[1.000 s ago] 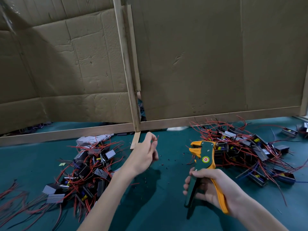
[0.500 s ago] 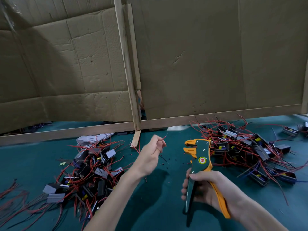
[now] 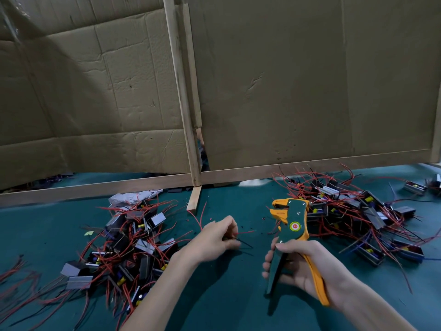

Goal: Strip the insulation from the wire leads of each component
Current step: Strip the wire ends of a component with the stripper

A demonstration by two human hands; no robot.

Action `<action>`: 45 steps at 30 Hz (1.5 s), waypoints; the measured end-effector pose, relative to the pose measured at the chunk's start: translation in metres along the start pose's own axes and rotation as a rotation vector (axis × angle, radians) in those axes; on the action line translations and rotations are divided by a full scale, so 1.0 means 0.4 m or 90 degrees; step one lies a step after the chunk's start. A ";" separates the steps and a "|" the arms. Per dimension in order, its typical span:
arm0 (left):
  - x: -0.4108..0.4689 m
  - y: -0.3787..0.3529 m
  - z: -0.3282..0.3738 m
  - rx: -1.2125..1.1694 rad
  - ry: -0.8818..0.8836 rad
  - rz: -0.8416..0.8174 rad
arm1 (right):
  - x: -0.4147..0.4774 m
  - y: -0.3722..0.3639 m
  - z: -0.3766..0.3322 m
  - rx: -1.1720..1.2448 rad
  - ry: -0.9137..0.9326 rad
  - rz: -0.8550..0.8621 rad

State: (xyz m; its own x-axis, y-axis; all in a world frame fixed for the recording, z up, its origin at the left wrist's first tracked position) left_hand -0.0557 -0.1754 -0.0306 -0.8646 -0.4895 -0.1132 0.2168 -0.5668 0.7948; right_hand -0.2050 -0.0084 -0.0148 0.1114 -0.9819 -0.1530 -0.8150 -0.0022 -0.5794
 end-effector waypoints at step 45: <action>-0.057 0.078 0.179 -0.471 -0.116 0.109 | -0.013 -0.022 -0.003 -0.142 0.038 -0.175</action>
State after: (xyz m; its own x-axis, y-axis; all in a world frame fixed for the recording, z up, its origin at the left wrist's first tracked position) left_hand -0.0616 -0.1346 0.0393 -0.8385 -0.5303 0.1258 0.5449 -0.8189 0.1802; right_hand -0.1993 -0.0036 -0.0078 0.3159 -0.9482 0.0349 -0.8639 -0.3026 -0.4026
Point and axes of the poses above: each hand's wrist, its own x-axis towards the middle knuckle, its own y-axis out of the back of the hand, z = x × y, the point moved 1 cm from there along x, towards the middle knuckle, and after that the axes turned 14 degrees about -z, right-handed, at the moved point
